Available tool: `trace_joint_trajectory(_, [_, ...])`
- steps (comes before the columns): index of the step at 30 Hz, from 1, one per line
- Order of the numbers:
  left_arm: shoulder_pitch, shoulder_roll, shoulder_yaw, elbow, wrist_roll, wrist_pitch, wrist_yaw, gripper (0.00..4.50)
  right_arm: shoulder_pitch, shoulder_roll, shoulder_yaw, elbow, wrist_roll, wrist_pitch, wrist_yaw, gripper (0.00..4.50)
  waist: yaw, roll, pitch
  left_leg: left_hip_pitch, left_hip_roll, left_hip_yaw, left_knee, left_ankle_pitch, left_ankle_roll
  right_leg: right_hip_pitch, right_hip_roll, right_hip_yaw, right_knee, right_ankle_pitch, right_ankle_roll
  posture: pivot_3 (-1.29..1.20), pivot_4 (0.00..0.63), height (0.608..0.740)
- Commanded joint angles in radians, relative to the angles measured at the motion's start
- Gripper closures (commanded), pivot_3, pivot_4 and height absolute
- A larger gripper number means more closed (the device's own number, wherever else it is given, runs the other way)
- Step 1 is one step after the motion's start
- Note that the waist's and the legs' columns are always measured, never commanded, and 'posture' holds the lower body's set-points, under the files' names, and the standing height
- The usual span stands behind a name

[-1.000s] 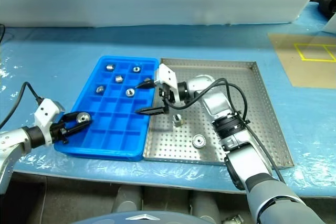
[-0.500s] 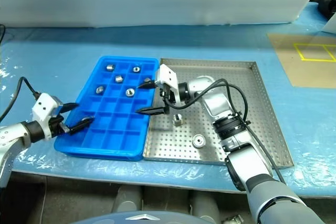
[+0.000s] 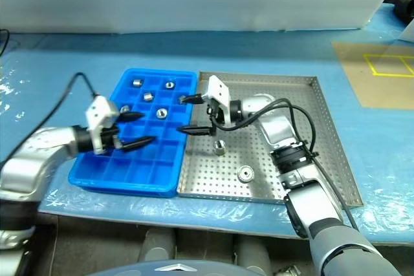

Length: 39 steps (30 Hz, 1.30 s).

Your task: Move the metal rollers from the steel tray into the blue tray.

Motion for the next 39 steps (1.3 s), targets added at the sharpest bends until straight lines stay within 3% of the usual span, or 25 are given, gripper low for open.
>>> trace_joint_trajectory(1, [-0.133, -0.055, -0.075, 0.133, 0.039, -0.061, -0.049, 0.05, 0.032, -0.055, -0.08, -0.094, 0.011, 0.028, -0.059, 0.0, -0.013, 0.0, 0.0, 0.0, 0.0, 0.0, 0.0, 0.0, 0.0, 0.0, 0.0, 0.0, 0.0, 0.0, 0.0, 0.01, 0.15, 0.74])
trace_joint_trajectory(9, [-0.384, -0.243, -0.242, 0.454, 0.128, -0.202, -0.223, 0.05, 0.234, -0.178, -0.204, -0.36, 0.041, 0.161, -0.203, 0.0, -0.071, 0.0, 0.0, 0.0, -0.001, 0.0, 0.0, 0.0, 0.001, 0.002, 0.001, 0.008, -0.001, 0.001, 0.001, -0.24, 0.15, 0.74])
trace_joint_trajectory(14, [-0.479, -0.289, -0.307, 0.626, 0.196, -0.301, -0.348, 0.05, 0.373, -0.2, -0.266, -0.534, 0.061, 0.253, -0.305, 0.0, -0.118, 0.0, 0.0, 0.001, -0.001, 0.002, 0.0, 0.0, 0.001, 0.003, 0.007, 0.016, -0.003, 0.001, 0.001, -0.34, 0.15, 0.74])
trace_joint_trajectory(20, [-0.517, -0.276, -0.352, 0.729, 0.259, -0.379, -0.484, 0.05, 0.487, -0.203, -0.287, -0.676, 0.085, 0.326, -0.383, 0.0, -0.156, 0.0, 0.0, 0.005, -0.001, 0.003, 0.002, 0.0, 0.001, 0.004, 0.013, 0.025, -0.003, 0.004, 0.004, -0.42, 0.15, 0.74])
trace_joint_trajectory(30, [-0.551, -0.291, -0.345, 0.893, 0.355, -0.538, -0.464, 0.05, 0.53, -0.201, -0.268, -0.723, 0.101, 0.35, -0.438, 0.0, -0.157, 0.0, 0.0, 0.005, -0.001, 0.003, 0.003, -0.001, 0.002, 0.005, 0.013, 0.026, -0.004, 0.005, 0.003, -0.42, 0.15, 0.74])
trace_joint_trajectory(39, [-0.463, -0.29, -0.355, 0.807, 0.379, -0.538, -0.465, 0.05, 0.505, -0.211, -0.248, -0.701, 0.095, 0.34, -0.434, 0.0, -0.157, 0.001, -0.001, 0.005, 0.0, 0.003, 0.003, -0.002, 0.003, 0.005, 0.013, 0.027, -0.005, 0.005, 0.003, -0.41, 0.15, 0.74])
